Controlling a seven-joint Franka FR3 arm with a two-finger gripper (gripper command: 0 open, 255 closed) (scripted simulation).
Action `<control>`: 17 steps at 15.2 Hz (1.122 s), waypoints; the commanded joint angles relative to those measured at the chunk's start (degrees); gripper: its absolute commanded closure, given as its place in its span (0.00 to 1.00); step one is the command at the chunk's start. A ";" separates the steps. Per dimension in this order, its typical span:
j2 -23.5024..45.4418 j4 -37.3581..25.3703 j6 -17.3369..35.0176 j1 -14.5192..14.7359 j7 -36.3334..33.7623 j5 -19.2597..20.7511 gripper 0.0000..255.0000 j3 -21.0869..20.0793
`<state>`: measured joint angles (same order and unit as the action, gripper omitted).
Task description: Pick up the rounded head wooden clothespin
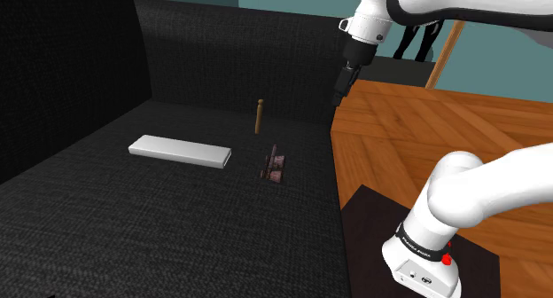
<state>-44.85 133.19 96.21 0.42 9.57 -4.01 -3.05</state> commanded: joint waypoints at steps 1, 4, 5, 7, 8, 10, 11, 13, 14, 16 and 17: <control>0.00 0.00 0.00 0.00 0.00 0.00 0.00 0.00; 4.64 -4.32 0.00 0.45 -4.51 -1.43 0.00 -3.63; 6.29 -5.90 -0.04 0.55 -6.01 -1.79 0.00 -4.80; 9.71 -9.29 -0.21 0.65 -9.02 -2.30 0.00 -7.12; 11.49 -11.10 -0.33 0.67 -10.54 -2.46 0.00 -8.25; 15.20 -14.93 -0.68 0.68 -13.62 -2.55 0.00 -10.50; 17.13 -16.97 -0.91 0.66 -15.17 -2.48 0.00 -11.62; 21.15 -21.29 -1.50 0.60 -18.35 -2.10 0.00 -13.85; 23.25 -23.59 -1.87 0.57 -19.97 -1.78 0.00 -14.96; 27.67 -28.48 -2.77 0.61 -23.31 -0.82 0.00 -17.17; 29.99 -31.09 -3.31 0.69 -25.02 -0.18 0.00 -18.26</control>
<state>-17.28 105.11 93.69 0.95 -13.19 -4.71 -19.88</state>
